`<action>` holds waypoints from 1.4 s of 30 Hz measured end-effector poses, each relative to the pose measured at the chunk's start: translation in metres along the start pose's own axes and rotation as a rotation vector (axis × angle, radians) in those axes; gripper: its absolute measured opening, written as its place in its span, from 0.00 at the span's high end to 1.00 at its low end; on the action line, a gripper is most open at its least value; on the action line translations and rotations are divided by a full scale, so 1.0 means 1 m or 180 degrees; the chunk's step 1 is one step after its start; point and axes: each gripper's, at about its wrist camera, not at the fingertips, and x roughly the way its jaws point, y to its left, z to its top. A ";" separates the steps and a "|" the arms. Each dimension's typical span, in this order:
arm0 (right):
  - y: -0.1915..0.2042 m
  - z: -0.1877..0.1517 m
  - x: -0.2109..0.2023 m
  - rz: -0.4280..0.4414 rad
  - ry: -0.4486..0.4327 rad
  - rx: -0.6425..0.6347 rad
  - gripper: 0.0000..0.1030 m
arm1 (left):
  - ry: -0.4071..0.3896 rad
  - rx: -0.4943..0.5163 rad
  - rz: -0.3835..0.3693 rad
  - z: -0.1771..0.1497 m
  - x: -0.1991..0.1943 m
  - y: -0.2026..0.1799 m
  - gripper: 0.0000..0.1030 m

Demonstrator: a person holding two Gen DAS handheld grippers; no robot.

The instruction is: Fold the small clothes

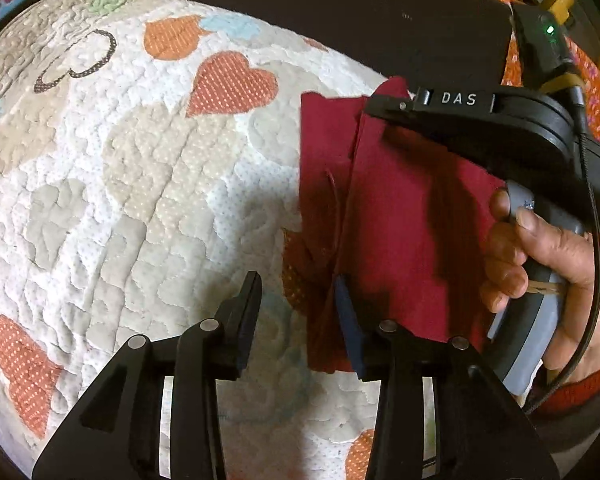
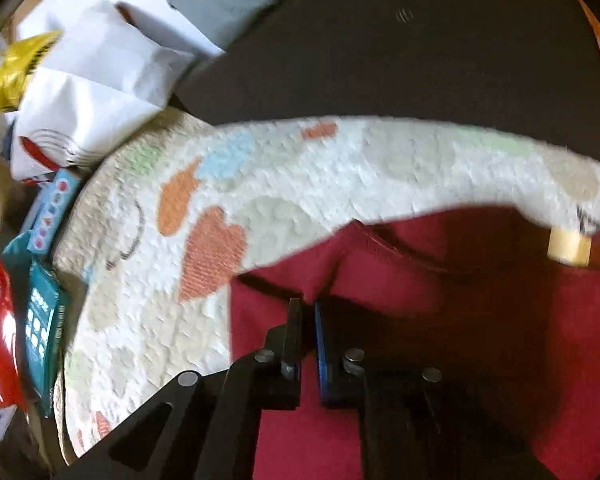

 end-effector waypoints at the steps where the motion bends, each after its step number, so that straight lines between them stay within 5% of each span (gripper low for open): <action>1: 0.008 0.002 -0.002 -0.0008 -0.0031 -0.0098 0.96 | -0.0019 -0.0020 -0.0012 0.000 -0.002 0.001 0.64; 4: 0.027 0.007 0.007 -0.0058 -0.0049 -0.0310 0.96 | -0.0057 -0.0027 0.0059 0.001 -0.003 0.002 0.64; 9: 0.009 -0.001 0.041 0.0152 0.0182 -0.0059 0.95 | -0.0015 -0.0051 0.0104 0.001 0.001 0.004 0.64; 10: 0.009 -0.003 0.035 0.0213 0.0127 -0.0070 0.93 | -0.0024 -0.0046 0.0106 0.001 0.000 0.004 0.64; 12: 0.010 -0.009 0.013 0.0405 0.0030 -0.0095 0.71 | -0.0054 -0.0038 0.0110 0.004 0.000 0.004 0.64; 15: 0.009 -0.017 -0.017 0.0488 -0.0081 -0.0109 0.69 | -0.0089 -0.0011 0.0160 0.004 -0.002 0.004 0.64; 20: 0.005 -0.043 -0.038 -0.0051 -0.0181 -0.0287 0.69 | -0.0114 -0.0036 0.0223 0.004 -0.005 0.007 0.64; 23: -0.007 -0.056 -0.017 -0.0331 -0.0064 -0.0247 0.69 | -0.0122 -0.0043 0.0258 0.003 -0.005 0.006 0.59; 27: -0.014 -0.061 -0.002 -0.0373 0.0014 -0.0272 0.69 | -0.0119 -0.0051 0.0206 0.004 -0.003 0.005 0.58; 32: -0.021 -0.062 -0.044 -0.0107 0.0042 -0.0178 0.69 | -0.0083 -0.0092 0.0154 0.004 -0.002 0.005 0.50; 42: -0.109 -0.146 -0.141 -0.0954 -0.0280 0.0149 0.69 | -0.0103 -0.0015 0.0150 0.001 -0.008 -0.008 0.49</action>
